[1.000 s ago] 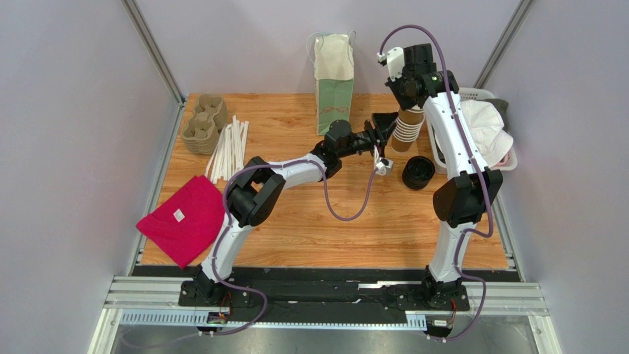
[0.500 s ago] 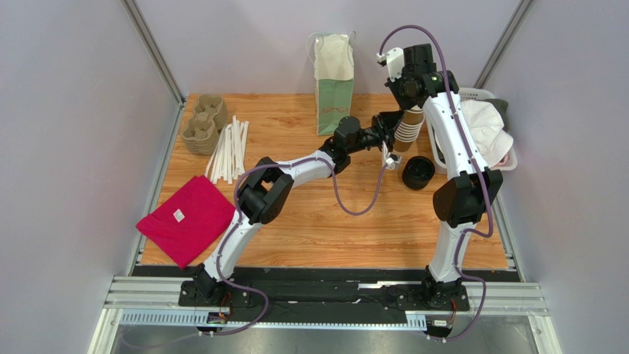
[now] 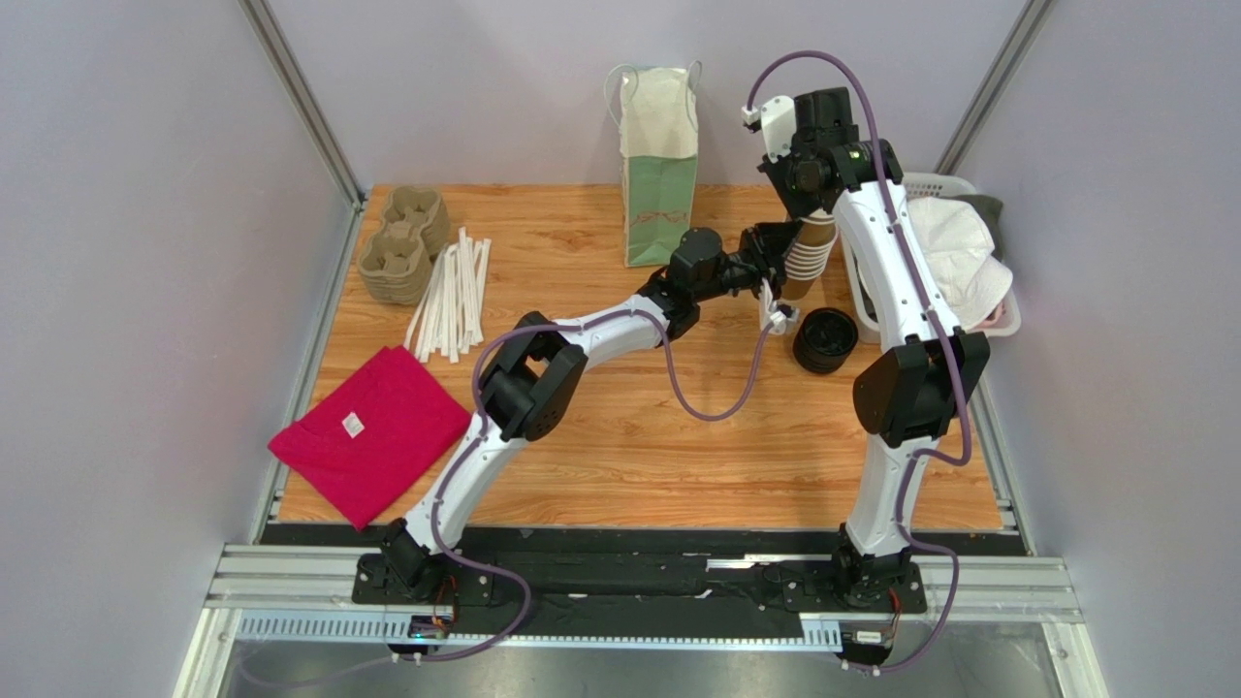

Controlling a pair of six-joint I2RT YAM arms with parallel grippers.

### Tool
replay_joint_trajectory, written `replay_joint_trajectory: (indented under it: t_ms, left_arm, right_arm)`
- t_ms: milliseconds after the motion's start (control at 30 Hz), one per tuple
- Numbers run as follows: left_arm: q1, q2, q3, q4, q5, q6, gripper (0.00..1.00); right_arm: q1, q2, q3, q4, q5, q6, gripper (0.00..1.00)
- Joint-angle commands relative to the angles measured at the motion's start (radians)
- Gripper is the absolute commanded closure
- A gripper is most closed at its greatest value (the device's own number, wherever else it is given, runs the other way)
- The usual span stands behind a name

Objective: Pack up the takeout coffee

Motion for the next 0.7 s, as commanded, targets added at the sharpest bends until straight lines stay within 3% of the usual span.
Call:
replay_joint_trajectory:
  t_ms: [0,667]
  left_arm:
    - [-0.008,0.022,0.068,-0.006,-0.004,0.015,0.73]
    - [-0.016,-0.01,0.025,0.035,0.031,0.027,0.76]
  right_arm:
    - [-0.003,-0.012,0.026,0.023,-0.009,0.004,1.0]
    - [-0.022,-0.015,-0.002,0.038,-0.01,0.006,1.0]
